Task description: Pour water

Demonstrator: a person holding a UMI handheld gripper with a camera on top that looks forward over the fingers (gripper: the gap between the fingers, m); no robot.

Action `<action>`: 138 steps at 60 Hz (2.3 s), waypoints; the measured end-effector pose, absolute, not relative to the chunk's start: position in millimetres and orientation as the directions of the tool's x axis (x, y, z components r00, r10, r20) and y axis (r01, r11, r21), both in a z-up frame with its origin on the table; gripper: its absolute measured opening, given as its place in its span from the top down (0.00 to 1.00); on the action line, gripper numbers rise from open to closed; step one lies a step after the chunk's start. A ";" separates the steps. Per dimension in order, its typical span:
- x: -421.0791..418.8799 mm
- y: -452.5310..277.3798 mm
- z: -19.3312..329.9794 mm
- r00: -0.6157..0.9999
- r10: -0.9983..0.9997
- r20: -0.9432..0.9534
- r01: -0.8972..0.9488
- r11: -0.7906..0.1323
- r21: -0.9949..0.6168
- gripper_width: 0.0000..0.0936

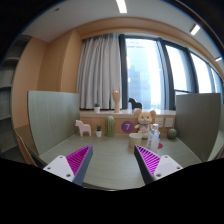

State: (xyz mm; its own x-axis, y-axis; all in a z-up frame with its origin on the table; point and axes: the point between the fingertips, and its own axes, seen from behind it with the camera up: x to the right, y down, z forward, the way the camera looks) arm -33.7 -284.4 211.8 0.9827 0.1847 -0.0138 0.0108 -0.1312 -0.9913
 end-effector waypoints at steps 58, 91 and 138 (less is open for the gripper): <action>134.1 -31.8 98.7 1.000 0.004 0.008 0.008 -0.176 -0.984 0.22; 138.0 -27.6 100.0 0.997 -0.022 0.076 0.073 -0.122 -0.990 0.61; 198.6 137.7 175.9 -0.150 -0.027 0.988 0.980 -0.135 0.145 0.61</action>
